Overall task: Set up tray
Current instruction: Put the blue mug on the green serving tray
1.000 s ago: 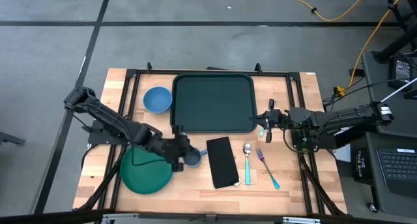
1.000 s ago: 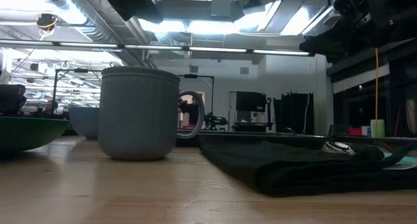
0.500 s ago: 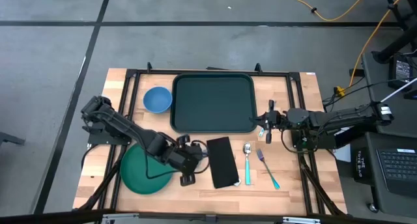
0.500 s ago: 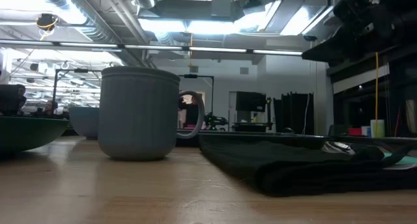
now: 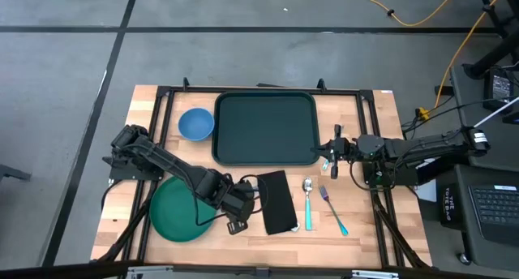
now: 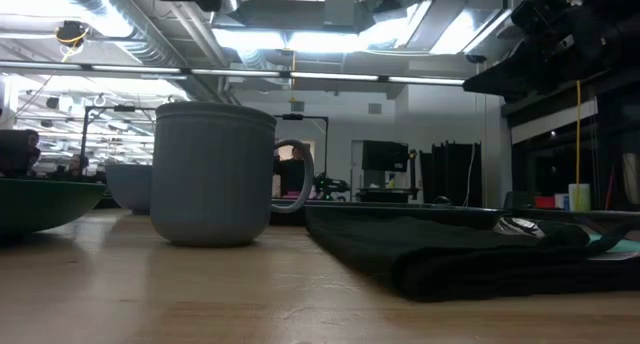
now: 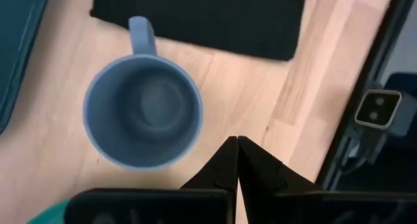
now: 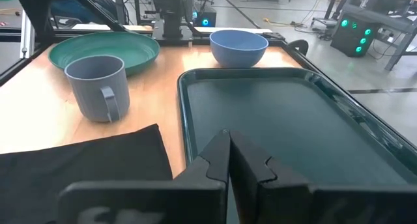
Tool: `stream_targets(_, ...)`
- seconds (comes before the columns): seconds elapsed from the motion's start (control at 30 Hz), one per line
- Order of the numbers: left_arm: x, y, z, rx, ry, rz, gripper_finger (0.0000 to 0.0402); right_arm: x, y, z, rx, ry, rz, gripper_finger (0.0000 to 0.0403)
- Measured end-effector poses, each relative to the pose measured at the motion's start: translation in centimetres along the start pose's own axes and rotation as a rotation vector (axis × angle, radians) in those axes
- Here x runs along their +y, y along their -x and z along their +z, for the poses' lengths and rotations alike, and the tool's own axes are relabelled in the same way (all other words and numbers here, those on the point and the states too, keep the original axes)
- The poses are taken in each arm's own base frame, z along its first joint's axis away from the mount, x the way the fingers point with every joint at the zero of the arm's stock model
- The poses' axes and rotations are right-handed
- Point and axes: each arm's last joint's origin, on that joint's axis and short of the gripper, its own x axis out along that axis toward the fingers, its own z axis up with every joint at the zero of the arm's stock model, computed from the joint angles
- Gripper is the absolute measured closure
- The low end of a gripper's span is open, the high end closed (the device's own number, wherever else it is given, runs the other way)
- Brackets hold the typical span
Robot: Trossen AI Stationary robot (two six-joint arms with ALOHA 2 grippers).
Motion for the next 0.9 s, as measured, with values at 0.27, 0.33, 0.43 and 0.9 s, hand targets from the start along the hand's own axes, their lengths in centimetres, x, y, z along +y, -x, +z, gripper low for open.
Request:
stream_targets(0.27,0.3,0.0,0.4,-0.017,0.029,0.018,0.0374,0.0,0.0,0.0,0.000,-0.002,0.000,0.0392)
stream_targets(0.33,0.3,0.0,0.3,-0.028,0.027,0.027,0.0362,0.0,0.0,0.0,0.000,-0.002,0.000,0.0392)
stream_targets(0.43,0.1,-0.2,0.2,-0.028,0.022,0.031,0.0341,0.0,0.0,0.0,0.000,-0.001,0.001,0.0392)
stream_targets(0.9,-0.7,-3.4,0.0,0.016,0.009,0.068,0.0254,0.0,0.0,0.0,0.002,0.003,0.001,0.0392)
